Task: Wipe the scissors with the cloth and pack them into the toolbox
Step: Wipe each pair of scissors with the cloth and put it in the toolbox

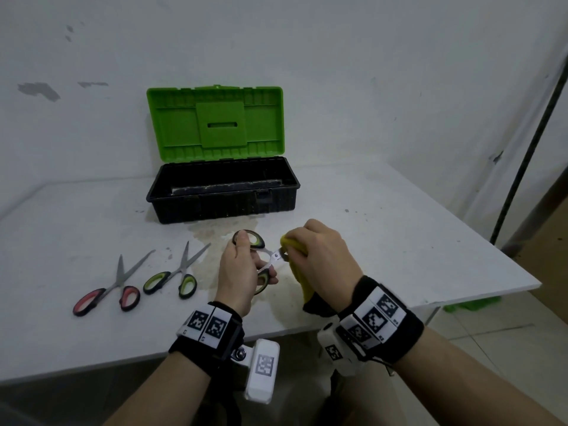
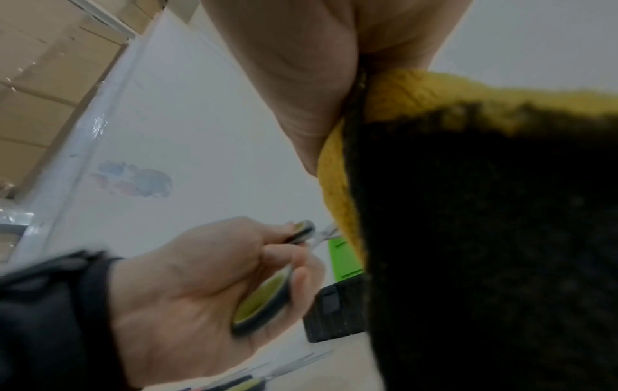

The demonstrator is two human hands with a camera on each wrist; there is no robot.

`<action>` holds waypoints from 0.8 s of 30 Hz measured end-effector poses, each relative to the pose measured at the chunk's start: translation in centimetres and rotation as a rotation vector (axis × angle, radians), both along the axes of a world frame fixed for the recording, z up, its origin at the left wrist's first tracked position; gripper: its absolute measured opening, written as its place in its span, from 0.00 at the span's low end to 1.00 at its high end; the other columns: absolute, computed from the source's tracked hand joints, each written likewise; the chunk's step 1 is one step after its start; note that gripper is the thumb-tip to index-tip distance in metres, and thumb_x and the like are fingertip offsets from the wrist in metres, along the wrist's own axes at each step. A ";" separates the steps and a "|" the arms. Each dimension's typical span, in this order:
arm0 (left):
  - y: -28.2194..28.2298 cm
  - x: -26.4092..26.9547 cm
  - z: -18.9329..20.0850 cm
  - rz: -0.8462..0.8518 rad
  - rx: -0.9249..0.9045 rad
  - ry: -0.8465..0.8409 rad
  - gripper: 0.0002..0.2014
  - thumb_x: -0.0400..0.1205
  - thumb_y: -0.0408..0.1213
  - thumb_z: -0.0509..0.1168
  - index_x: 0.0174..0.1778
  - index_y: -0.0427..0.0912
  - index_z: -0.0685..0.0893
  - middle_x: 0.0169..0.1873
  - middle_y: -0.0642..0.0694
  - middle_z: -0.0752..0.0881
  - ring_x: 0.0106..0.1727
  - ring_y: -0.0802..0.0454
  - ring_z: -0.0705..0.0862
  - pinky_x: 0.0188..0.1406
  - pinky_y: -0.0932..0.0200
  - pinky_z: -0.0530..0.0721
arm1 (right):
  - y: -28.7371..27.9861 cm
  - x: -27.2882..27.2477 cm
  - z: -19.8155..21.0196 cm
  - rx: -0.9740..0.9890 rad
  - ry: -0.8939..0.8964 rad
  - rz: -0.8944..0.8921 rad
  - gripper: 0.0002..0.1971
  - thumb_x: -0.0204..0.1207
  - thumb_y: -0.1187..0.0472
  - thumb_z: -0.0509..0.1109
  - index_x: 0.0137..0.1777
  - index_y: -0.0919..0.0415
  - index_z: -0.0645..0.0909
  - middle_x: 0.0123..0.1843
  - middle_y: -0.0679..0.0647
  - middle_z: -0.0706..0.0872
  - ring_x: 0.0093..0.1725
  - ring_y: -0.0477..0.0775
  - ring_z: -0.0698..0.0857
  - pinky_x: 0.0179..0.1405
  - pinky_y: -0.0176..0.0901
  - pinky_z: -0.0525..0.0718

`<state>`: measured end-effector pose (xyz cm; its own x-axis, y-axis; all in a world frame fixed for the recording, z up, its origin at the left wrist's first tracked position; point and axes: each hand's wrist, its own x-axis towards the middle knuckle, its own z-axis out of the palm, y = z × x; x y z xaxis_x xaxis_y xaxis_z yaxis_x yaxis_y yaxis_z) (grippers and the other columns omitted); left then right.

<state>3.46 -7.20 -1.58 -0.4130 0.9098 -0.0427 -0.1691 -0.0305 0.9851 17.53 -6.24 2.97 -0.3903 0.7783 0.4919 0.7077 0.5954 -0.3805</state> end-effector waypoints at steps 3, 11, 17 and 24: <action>0.3 0.2 0.0 0.001 0.025 0.065 0.20 0.92 0.51 0.49 0.40 0.42 0.72 0.22 0.50 0.73 0.21 0.53 0.77 0.22 0.56 0.81 | -0.9 -1.1 -0.6 -0.076 -0.082 0.061 0.10 0.81 0.57 0.66 0.54 0.59 0.85 0.48 0.55 0.80 0.44 0.58 0.81 0.45 0.51 0.83; 0.2 0.1 0.2 0.011 0.032 0.063 0.20 0.92 0.50 0.49 0.37 0.43 0.70 0.22 0.51 0.69 0.20 0.56 0.74 0.20 0.57 0.80 | -0.6 -0.8 -1.0 -0.110 -0.080 0.104 0.10 0.80 0.57 0.67 0.56 0.57 0.85 0.51 0.53 0.81 0.48 0.57 0.81 0.48 0.51 0.82; 0.3 -0.4 0.2 0.012 0.016 -0.071 0.18 0.92 0.51 0.50 0.47 0.41 0.73 0.28 0.44 0.69 0.25 0.45 0.80 0.30 0.49 0.87 | 1.6 2.0 -0.8 -0.126 -0.018 -0.076 0.08 0.80 0.58 0.68 0.50 0.59 0.87 0.47 0.52 0.81 0.45 0.55 0.82 0.44 0.42 0.80; 0.3 -0.6 1.2 -0.061 0.023 -0.146 0.12 0.87 0.43 0.66 0.47 0.37 0.80 0.31 0.45 0.83 0.27 0.46 0.84 0.40 0.42 0.91 | 2.9 4.6 1.4 -0.048 0.104 -0.155 0.06 0.77 0.55 0.71 0.49 0.53 0.88 0.43 0.48 0.85 0.44 0.49 0.81 0.45 0.35 0.74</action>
